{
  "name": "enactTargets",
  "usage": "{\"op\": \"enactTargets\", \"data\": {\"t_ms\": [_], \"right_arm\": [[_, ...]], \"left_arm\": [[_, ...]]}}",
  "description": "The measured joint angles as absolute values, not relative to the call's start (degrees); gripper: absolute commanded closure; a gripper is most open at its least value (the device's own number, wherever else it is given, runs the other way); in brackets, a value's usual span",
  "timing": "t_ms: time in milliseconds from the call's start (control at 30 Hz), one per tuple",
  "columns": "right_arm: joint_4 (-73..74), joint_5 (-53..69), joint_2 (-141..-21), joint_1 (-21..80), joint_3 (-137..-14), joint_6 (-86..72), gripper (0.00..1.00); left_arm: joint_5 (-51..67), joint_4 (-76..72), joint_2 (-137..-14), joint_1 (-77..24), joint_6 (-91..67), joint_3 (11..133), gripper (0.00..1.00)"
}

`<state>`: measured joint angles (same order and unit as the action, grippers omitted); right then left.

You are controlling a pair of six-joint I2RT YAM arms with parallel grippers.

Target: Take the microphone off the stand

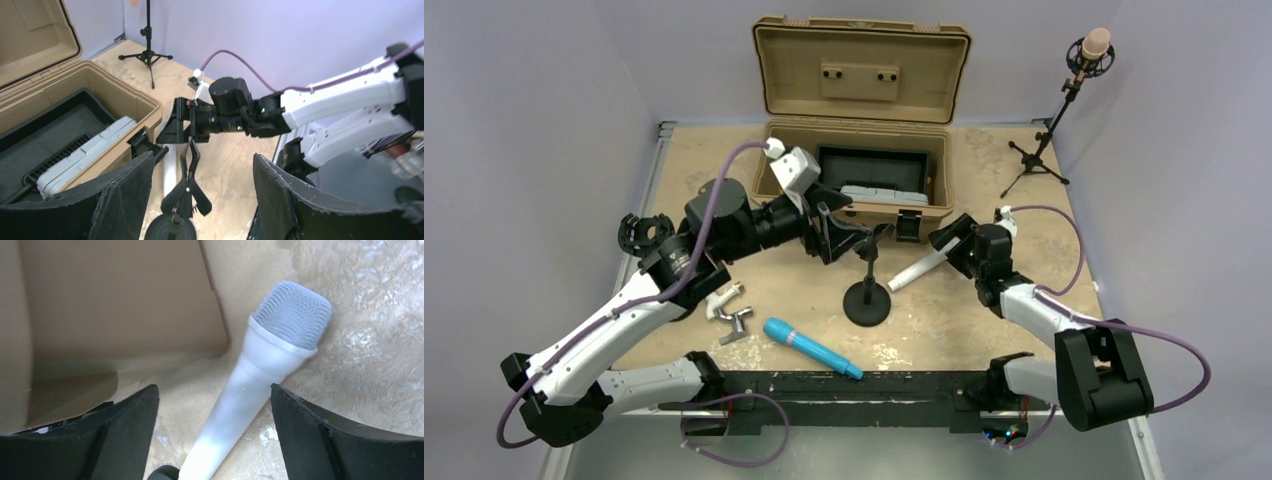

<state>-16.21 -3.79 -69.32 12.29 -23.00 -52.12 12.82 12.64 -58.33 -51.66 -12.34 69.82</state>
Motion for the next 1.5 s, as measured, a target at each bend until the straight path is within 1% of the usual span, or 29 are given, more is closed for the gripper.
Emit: {"op": "enactTargets", "data": {"t_ms": [33, 133, 200, 400, 533, 667, 800, 933, 1067, 1167, 1367, 1500], "right_arm": [[-16.12, -3.55, -69.06, 12.29, -23.16, -51.40, 0.16], [-16.10, -3.38, -68.05, 12.29, -23.57, -49.60, 0.15], [-15.97, -3.29, -67.05, 12.32, -23.75, -48.34, 0.14], [-13.17, 0.95, -63.16, 12.36, -25.30, -42.85, 0.12], [-9.78, 6.31, -57.95, 13.65, -27.38, -38.83, 0.12], [-5.78, 9.34, -51.96, 19.57, -29.54, -36.95, 0.12], [-3.79, 15.07, -43.51, 25.36, -30.35, -36.47, 0.12], [-3.75, 21.65, -34.92, 26.06, -29.80, -36.36, 0.10], [-4.49, 29.87, -28.53, 26.04, -28.69, -36.27, 0.10], [-6.07, 32.97, -29.04, 26.26, -29.10, -36.60, 0.08], [-8.54, 32.69, -36.10, 26.24, -33.21, -39.11, 0.09], [-10.68, 32.42, -39.16, 26.28, -33.91, -41.67, 0.12]], "left_arm": [[14.63, 13.08, -58.94, -50.15, -14.37, 71.20, 0.31], [20.27, 13.61, -61.43, -46.44, -19.20, 74.56, 0.37], [23.90, 14.68, -63.11, -44.75, -21.58, 75.68, 0.39], [29.58, 19.20, -65.25, -41.65, -23.46, 75.77, 0.32], [30.70, 22.17, -65.34, -40.91, -21.63, 77.52, 0.31], [31.07, 22.11, -64.90, -40.91, -18.33, 78.19, 0.31], [28.53, 19.64, -61.63, -40.91, -15.70, 72.71, 0.31], [25.19, 18.87, -57.63, -40.95, -13.82, 66.32, 0.31], [22.13, 17.56, -54.30, -41.43, -12.43, 63.26, 0.31], [20.01, 15.92, -52.16, -42.15, -12.10, 62.30, 0.31], [14.55, 15.18, -51.68, -46.85, -8.12, 62.08, 0.27], [9.54, 16.12, -51.94, -52.16, -4.34, 61.89, 0.22]]}}
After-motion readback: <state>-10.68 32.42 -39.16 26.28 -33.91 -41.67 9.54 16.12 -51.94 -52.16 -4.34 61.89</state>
